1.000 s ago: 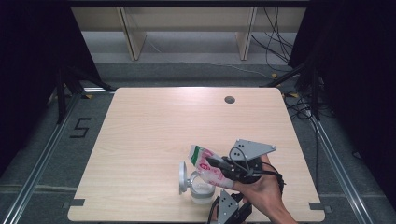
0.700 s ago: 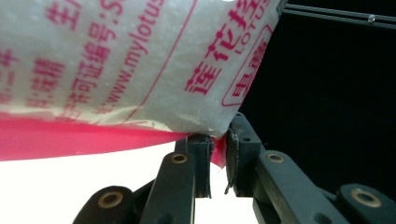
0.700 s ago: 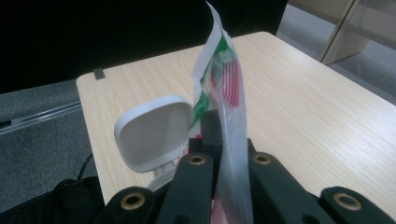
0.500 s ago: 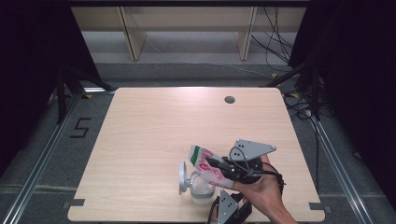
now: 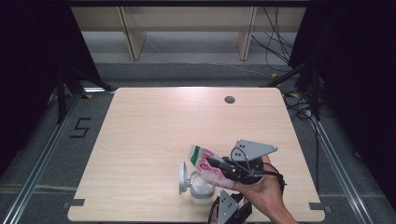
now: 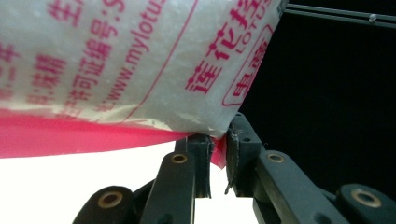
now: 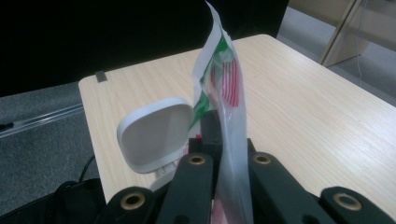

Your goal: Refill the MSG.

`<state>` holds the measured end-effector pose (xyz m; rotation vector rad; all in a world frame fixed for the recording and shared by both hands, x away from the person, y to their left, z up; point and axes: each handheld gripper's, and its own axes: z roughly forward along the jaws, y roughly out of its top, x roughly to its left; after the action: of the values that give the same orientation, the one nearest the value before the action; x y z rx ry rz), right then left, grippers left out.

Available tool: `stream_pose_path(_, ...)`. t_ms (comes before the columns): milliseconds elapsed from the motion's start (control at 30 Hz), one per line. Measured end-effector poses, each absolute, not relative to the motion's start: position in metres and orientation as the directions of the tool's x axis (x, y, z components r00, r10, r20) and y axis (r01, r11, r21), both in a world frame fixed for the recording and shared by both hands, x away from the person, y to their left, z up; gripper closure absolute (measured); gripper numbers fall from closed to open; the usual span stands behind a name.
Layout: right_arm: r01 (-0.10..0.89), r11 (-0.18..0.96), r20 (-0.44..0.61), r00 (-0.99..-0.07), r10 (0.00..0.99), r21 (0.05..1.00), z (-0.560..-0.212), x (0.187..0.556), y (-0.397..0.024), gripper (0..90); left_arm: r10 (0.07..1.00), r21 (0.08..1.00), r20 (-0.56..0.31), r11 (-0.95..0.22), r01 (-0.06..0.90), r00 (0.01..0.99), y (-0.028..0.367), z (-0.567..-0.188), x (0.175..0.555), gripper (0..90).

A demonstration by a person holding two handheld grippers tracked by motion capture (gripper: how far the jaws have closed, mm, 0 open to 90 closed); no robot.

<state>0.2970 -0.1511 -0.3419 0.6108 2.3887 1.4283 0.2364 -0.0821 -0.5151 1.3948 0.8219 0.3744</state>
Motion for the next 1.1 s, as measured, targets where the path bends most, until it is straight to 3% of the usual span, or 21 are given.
stream_pose_path(1100, 0.207, 0.449, -0.039, -0.877, 0.479, 0.869, -0.3411, 0.2973, -0.1462, 90.0, 0.679, 0.958, -0.283, 0.171, 0.229, 0.677, -0.0800, -0.5152, 0.2397, 80.5)
